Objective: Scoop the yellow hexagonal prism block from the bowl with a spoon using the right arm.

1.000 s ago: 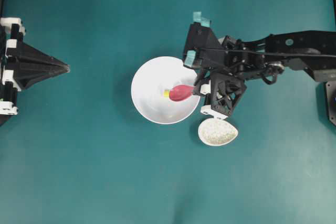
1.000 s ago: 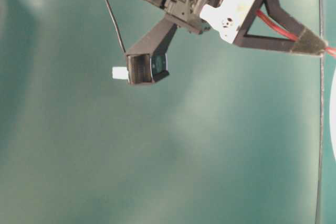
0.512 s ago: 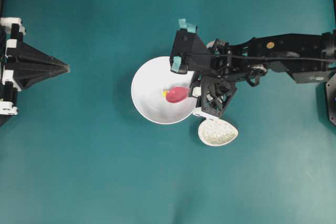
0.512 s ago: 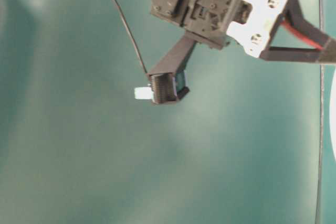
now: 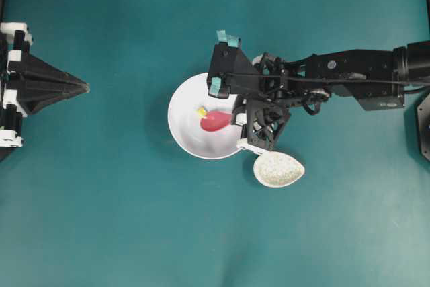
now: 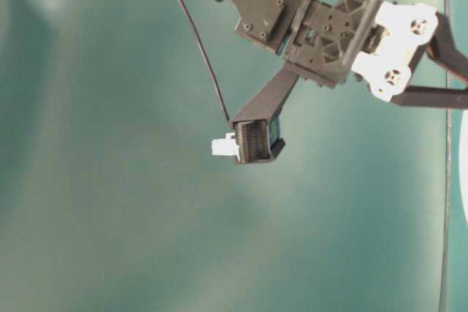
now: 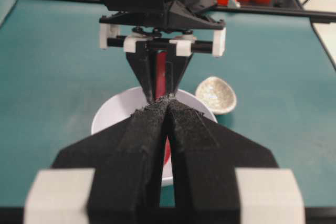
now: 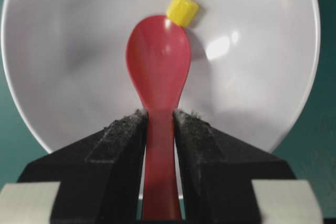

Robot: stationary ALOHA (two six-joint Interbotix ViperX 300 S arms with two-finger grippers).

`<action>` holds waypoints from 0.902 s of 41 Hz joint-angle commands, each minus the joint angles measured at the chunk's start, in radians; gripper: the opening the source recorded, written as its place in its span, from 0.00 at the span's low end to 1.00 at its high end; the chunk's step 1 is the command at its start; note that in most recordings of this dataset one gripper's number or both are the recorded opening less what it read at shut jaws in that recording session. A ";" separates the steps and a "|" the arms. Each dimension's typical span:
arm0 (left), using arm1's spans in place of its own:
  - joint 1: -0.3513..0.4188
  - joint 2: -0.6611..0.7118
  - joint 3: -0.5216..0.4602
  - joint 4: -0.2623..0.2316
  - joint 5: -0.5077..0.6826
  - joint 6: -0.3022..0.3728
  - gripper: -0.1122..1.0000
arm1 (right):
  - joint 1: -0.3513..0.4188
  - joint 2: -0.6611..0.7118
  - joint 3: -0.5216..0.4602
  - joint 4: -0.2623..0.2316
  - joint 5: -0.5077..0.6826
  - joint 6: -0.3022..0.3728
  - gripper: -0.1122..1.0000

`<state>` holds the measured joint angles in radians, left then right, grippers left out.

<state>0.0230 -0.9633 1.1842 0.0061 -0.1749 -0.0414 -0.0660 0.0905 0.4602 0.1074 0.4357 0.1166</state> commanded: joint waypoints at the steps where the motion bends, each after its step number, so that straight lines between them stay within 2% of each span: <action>1: 0.002 0.005 -0.028 0.002 -0.012 0.000 0.10 | 0.000 -0.014 -0.023 -0.014 -0.046 -0.002 0.33; 15: 0.002 0.005 -0.028 0.003 -0.012 0.000 0.10 | 0.000 -0.014 -0.023 -0.044 -0.146 -0.008 0.33; 30: 0.002 0.006 -0.028 0.003 -0.012 0.000 0.10 | 0.000 -0.021 -0.021 -0.048 -0.160 -0.008 0.33; 37: 0.002 0.006 -0.029 0.002 -0.012 0.000 0.10 | -0.002 -0.071 -0.012 -0.048 -0.160 -0.008 0.33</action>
<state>0.0245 -0.9649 1.1827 0.0061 -0.1749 -0.0414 -0.0660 0.0736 0.4602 0.0629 0.2853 0.1104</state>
